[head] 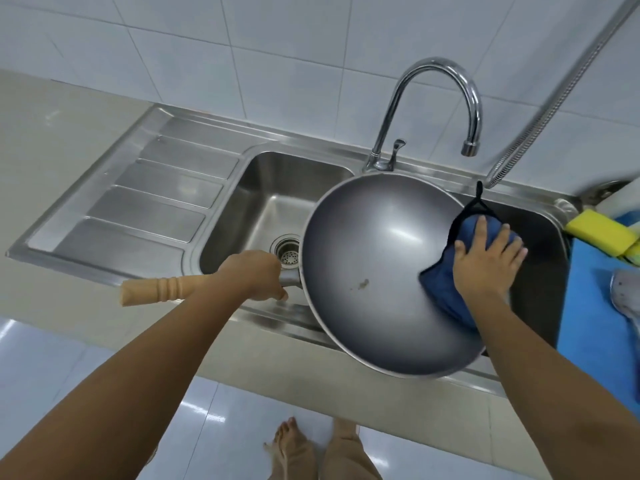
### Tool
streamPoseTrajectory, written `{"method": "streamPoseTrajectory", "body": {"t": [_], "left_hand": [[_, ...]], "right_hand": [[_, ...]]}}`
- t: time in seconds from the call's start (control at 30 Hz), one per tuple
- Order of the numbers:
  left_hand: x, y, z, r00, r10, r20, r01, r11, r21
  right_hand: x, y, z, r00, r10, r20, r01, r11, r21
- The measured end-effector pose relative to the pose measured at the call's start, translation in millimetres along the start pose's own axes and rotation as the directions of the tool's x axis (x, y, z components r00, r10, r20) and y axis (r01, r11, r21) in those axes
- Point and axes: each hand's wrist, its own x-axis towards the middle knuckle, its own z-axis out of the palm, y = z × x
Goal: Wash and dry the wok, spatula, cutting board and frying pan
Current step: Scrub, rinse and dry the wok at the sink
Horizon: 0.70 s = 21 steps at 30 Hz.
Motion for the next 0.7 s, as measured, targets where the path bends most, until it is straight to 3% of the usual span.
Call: {"method": "streamPoseTrajectory", "body": {"t": [0.23,0.4,0.5,0.57,0.63,0.7], "left_hand": [[7,2,-11,0.999,0.027,-0.042,-0.026,0.999,0.03],[6,-1,4,0.997,0.03,-0.072,-0.024,0.996,0.083],[3,2,4,0.991,0.027,-0.132,-0.006,0.988,0.153],[4,5,3,0.987,0.018,-0.158,0.007,0.987,0.161],[7,13,4,0.986,0.02,-0.167,0.005,0.989,0.149],[10,20,8,0.986,0.033,-0.162,-0.014,0.993,0.119]], "right_hand": [[-83,-15,15,0.959,0.122,0.255,-0.089,0.987,-0.137],[-141,-110,7,0.835,-0.109,0.54,-0.067,0.953,0.296],[-156,-154,-13,0.729,-0.35,0.588,-0.129,0.774,0.62],[-159,-149,-17,0.69,-0.44,0.575,-0.175,0.669,0.723],[-154,-127,-9,0.657,-0.47,0.589,-0.131,0.699,0.703],[-142,-96,1,0.637,-0.425,0.643,0.015,0.841,0.541]]}}
